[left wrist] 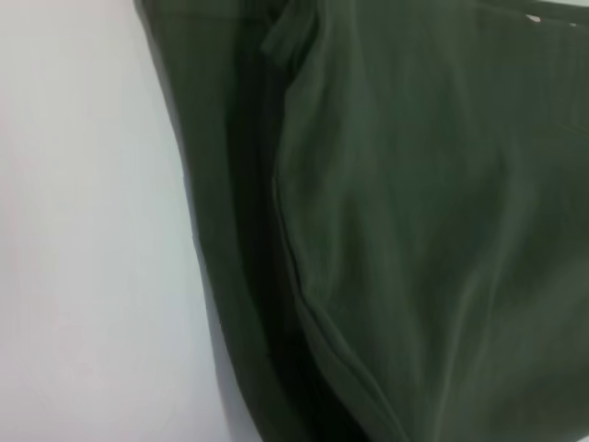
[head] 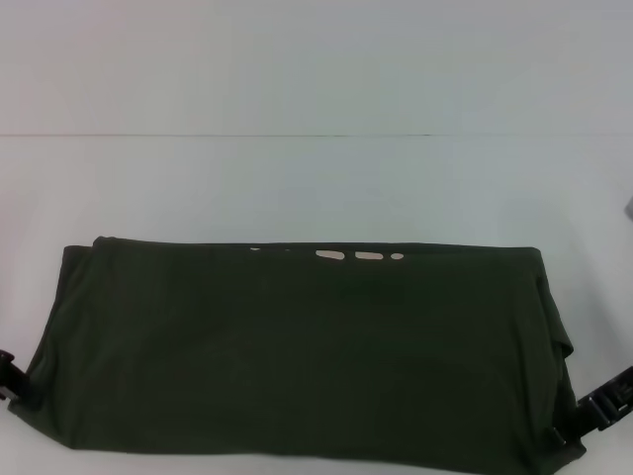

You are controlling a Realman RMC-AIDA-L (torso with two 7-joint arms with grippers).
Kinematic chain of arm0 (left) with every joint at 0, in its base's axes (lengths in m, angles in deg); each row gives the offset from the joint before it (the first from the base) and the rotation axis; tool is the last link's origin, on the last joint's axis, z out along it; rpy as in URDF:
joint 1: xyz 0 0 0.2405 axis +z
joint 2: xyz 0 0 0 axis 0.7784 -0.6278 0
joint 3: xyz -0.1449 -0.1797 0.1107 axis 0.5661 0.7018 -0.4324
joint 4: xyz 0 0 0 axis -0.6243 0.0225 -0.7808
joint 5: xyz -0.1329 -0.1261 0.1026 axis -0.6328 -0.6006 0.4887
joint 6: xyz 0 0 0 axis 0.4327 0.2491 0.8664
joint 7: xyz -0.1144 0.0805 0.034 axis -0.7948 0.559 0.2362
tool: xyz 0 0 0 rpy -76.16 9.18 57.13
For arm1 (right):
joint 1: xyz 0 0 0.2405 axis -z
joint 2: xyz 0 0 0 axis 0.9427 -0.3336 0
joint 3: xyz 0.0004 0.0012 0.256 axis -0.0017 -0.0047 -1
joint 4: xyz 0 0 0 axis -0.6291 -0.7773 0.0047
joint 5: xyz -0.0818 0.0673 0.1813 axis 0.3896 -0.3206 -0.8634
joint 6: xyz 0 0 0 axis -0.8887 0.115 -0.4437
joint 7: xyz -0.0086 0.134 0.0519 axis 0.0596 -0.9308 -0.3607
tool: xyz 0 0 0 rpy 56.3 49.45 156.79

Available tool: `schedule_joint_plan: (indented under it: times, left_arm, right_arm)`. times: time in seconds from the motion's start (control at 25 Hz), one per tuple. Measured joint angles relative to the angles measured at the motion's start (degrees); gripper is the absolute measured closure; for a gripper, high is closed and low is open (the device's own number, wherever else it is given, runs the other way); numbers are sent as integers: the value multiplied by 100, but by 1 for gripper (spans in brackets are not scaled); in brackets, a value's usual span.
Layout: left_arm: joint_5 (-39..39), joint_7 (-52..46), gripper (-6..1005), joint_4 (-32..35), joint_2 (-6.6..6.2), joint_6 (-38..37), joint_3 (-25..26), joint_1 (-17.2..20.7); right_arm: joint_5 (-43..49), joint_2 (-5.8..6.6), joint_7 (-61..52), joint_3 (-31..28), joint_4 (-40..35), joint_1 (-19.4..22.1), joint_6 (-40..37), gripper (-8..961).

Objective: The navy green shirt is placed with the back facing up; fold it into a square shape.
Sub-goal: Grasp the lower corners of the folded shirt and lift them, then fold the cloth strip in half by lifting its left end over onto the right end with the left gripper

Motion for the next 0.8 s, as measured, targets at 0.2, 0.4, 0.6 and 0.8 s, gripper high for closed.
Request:
schedule_joint_plan:
  times: [0.2,0.4,0.6,0.8]
  left_arm:
    - [0,3,986,0,0,21,36,13]
    - [0,6,985,0,0,23,44,16]
    - [0,7,985,1,0,47,61,18]
    - [-7,-32,985,-2,4,98,69,17]
  right_arm:
    - [-5,16,27,-263,-268,-19,-230,684]
    - [-5,92,-6,-291,-281,-29,-254,484]
    - [-117,218,129,-653,-429,-31,-351,226]
    - [-983,236,815,-966,-630,21,-527,49]
